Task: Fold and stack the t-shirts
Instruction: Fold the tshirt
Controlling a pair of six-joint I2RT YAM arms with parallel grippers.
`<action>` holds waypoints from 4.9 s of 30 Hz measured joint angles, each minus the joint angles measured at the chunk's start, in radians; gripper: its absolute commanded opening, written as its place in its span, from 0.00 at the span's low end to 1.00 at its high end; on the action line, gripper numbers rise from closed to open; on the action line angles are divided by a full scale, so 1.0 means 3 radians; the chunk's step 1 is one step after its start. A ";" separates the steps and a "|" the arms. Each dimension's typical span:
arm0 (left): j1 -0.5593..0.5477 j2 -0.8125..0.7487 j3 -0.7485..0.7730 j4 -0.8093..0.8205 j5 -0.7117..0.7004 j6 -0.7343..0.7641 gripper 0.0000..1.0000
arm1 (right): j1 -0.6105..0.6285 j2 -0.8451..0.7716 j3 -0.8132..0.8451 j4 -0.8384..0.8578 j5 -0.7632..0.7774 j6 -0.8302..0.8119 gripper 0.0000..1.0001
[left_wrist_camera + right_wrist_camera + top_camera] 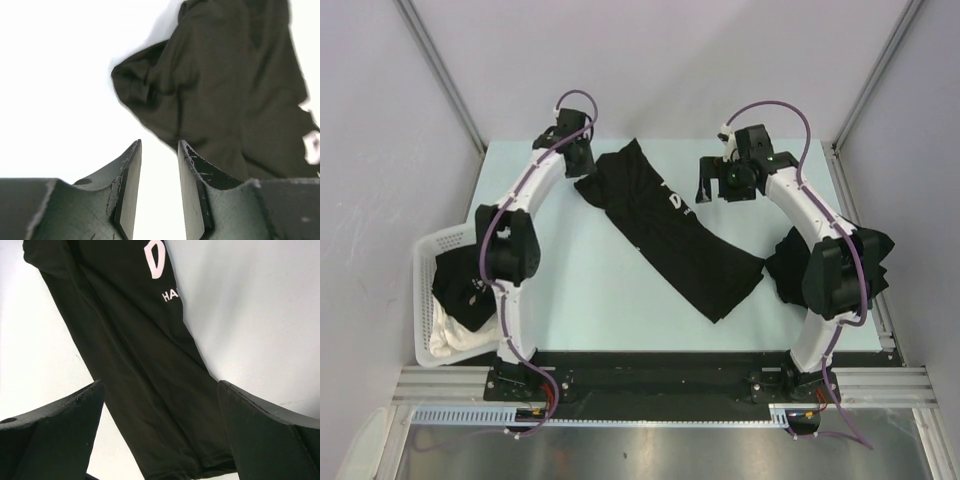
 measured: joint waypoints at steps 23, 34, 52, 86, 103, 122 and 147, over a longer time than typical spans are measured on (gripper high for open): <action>-0.1809 -0.1481 -0.1934 -0.0075 0.0289 -0.0267 0.39 | -0.0264 -0.0245 0.0055 0.0270 -0.0036 0.0179 1.00; -0.2660 -0.1378 -0.2078 0.0014 0.0242 -0.0343 0.40 | -0.0632 -0.0726 -0.0065 0.0253 0.0019 0.0156 1.00; -0.3190 -0.0628 -0.1670 0.0308 0.0217 -0.0118 0.42 | -0.0871 -0.0940 -0.0095 0.0123 0.0090 0.0148 1.00; -0.3381 -0.0160 -0.1338 0.0540 0.0341 0.0064 0.43 | -0.0903 -0.0941 -0.0145 0.0076 0.0140 0.0112 1.00; -0.3381 0.0018 -0.1059 0.0458 0.0329 0.0108 0.30 | -0.0903 -0.0941 -0.0146 0.0075 0.0111 0.0113 1.00; -0.3346 -0.0173 -0.1431 0.0649 0.0267 -0.0066 0.00 | -0.0903 -0.0941 -0.0197 0.0081 0.0093 0.0113 1.00; -0.3338 -0.1048 -0.2684 0.0760 0.0314 -0.0425 0.00 | -0.1021 -0.0875 -0.0198 0.0184 -0.0037 0.0154 1.00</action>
